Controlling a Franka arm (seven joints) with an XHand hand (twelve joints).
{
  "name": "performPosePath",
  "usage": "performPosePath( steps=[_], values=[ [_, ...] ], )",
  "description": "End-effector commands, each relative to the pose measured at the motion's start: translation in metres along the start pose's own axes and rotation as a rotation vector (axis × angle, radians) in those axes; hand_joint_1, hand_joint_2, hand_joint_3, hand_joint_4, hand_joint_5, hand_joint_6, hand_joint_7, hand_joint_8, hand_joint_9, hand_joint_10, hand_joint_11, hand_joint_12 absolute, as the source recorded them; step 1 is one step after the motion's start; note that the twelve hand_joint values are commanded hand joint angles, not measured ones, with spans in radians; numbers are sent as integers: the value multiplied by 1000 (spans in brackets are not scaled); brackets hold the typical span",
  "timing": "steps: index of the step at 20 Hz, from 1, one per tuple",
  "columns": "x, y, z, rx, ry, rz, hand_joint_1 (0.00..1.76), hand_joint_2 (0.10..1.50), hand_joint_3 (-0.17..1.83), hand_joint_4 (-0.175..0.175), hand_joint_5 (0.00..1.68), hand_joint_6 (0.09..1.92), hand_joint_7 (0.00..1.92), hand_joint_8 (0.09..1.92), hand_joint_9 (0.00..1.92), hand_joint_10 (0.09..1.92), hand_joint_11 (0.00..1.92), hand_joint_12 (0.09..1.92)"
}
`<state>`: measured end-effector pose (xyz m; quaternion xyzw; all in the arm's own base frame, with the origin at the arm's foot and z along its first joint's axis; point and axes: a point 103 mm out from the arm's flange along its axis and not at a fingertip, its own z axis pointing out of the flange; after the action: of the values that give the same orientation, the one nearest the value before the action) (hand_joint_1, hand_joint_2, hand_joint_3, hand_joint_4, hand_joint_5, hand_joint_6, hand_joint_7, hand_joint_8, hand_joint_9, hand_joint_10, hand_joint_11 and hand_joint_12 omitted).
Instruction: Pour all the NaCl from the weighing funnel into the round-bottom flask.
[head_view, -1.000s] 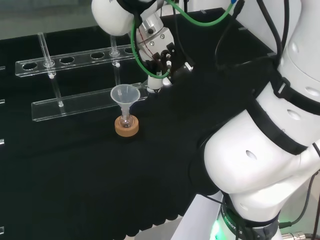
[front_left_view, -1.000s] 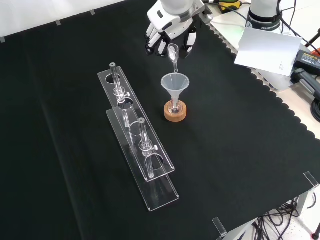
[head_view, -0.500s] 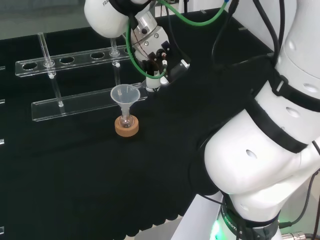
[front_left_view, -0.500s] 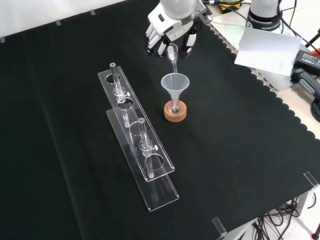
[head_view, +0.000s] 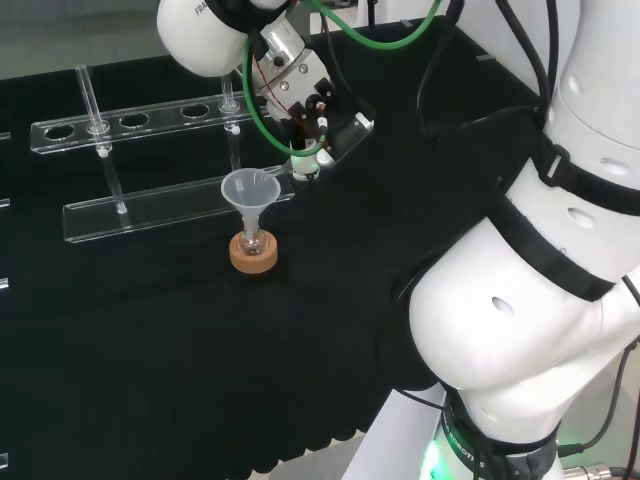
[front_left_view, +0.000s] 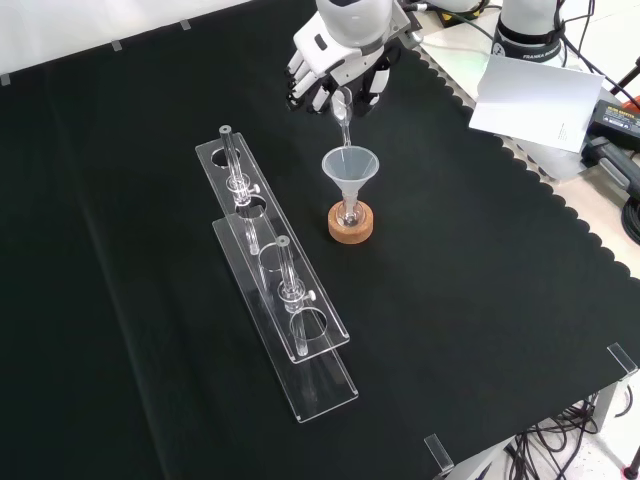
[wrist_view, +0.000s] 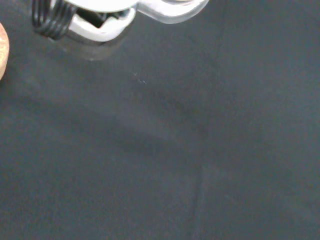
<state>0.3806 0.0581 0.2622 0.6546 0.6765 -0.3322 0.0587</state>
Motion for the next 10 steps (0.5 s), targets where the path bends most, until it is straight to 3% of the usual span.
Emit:
performPosePath(
  steps=[1, 10],
  values=[
    [3, -1, -2, -5, -23, -1, 1099, 722, 590, 175, 1194, 785, 453, 699, 832, 457, 788, 1083],
    [5, -1, -7, -2, -76, 0, 1099, 723, 590, 175, 1194, 785, 451, 701, 833, 454, 791, 1080]
  ],
)
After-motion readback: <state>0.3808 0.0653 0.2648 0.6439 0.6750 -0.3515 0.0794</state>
